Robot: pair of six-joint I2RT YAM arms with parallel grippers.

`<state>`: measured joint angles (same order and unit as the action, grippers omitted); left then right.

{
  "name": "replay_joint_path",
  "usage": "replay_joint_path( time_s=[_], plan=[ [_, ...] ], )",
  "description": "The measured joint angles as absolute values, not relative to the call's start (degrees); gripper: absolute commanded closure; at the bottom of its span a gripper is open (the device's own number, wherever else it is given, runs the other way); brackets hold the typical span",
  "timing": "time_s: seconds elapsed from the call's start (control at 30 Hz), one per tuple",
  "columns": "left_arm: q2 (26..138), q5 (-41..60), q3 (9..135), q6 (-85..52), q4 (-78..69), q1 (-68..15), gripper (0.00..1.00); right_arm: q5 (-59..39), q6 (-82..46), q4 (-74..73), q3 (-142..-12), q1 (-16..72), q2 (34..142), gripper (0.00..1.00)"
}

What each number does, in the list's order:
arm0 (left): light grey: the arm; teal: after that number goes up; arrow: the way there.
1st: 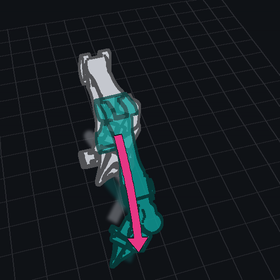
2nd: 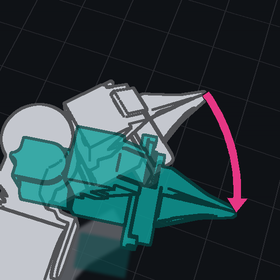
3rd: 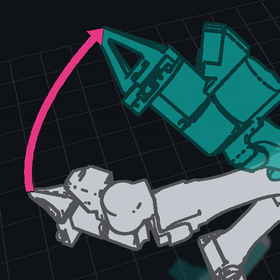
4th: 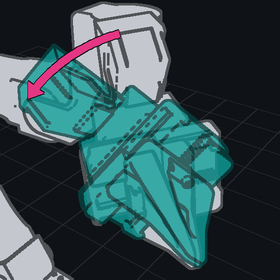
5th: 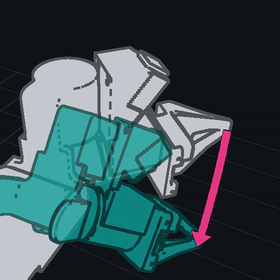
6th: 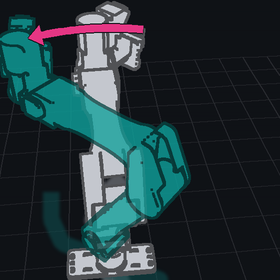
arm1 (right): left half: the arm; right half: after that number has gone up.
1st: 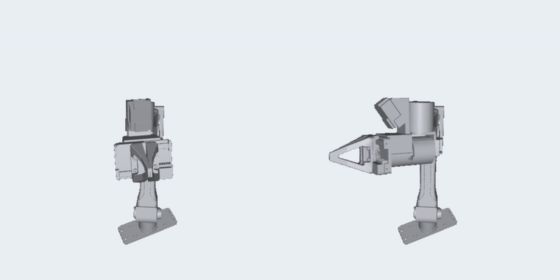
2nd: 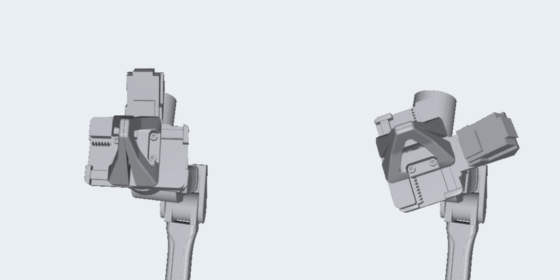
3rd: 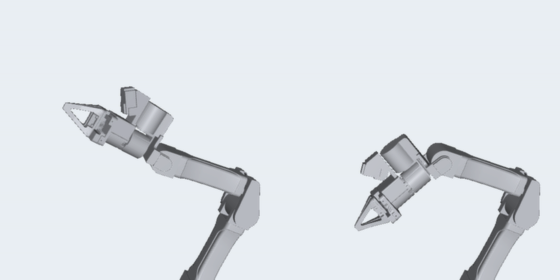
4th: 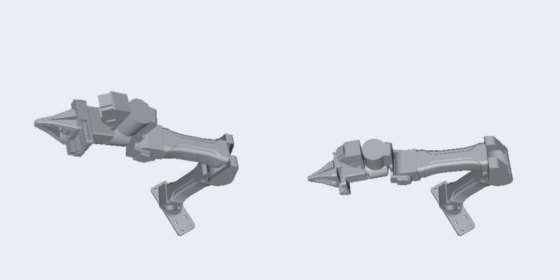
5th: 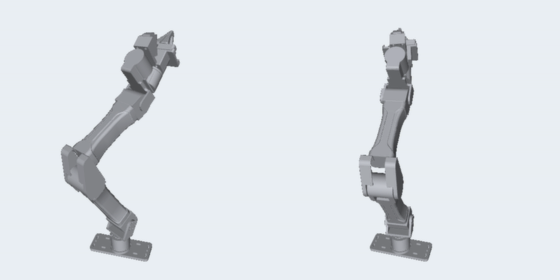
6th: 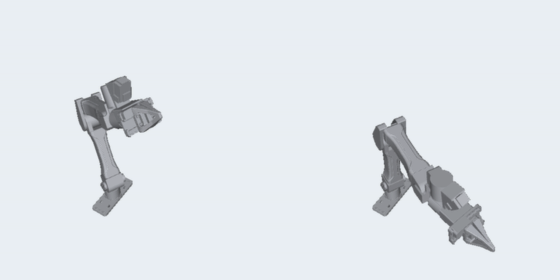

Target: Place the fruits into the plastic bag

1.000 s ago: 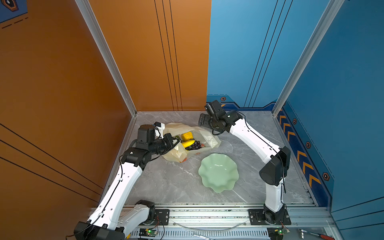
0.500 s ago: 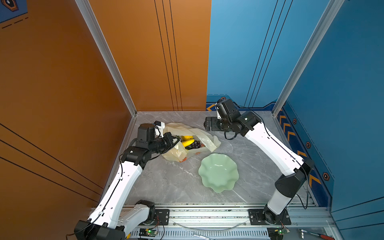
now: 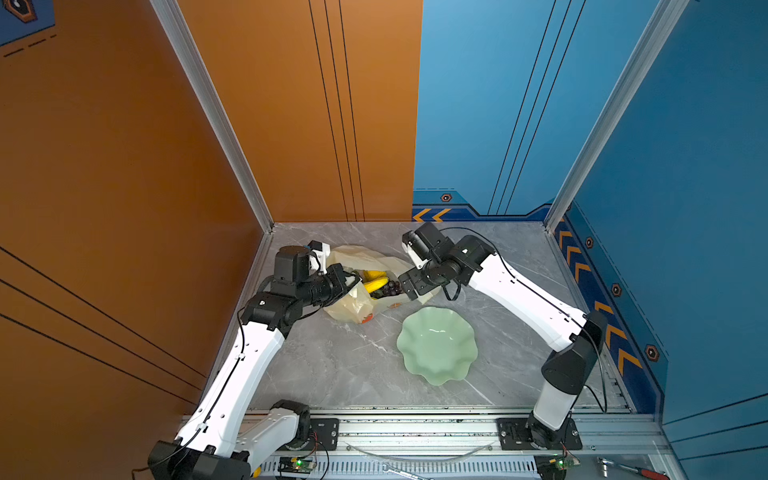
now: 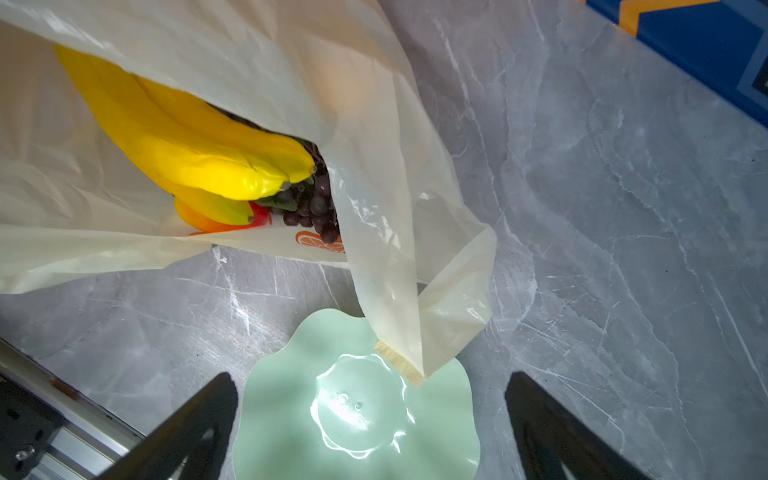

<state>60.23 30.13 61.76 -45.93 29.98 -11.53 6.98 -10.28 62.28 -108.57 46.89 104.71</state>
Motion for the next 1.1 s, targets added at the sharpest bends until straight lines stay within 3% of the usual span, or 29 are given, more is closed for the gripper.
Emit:
replay_joint_path(
  time_s=[0.53,0.73,0.9,1.0,1.1],
  plan=[
    [60.45,30.13,62.3,-45.89,30.72,-11.53,1.0,13.26,-12.25,63.07,-110.08,43.86,116.25,0.15],
    [60.45,30.13,62.3,-45.89,31.07,-11.51,1.0,13.82,-13.43,63.05,-108.99,41.91,116.25,0.34],
    [60.45,30.11,62.3,-45.89,31.07,-11.31,1.0,13.85,-13.72,63.11,-106.89,40.64,116.25,0.69],
    [60.45,30.11,62.3,-45.87,31.07,-11.31,1.0,13.78,-14.24,63.07,-106.8,40.49,116.16,0.77],
    [60.45,30.11,62.3,-45.89,31.07,-11.31,1.0,13.78,-14.0,63.05,-106.78,40.53,115.7,0.95]
  ],
)
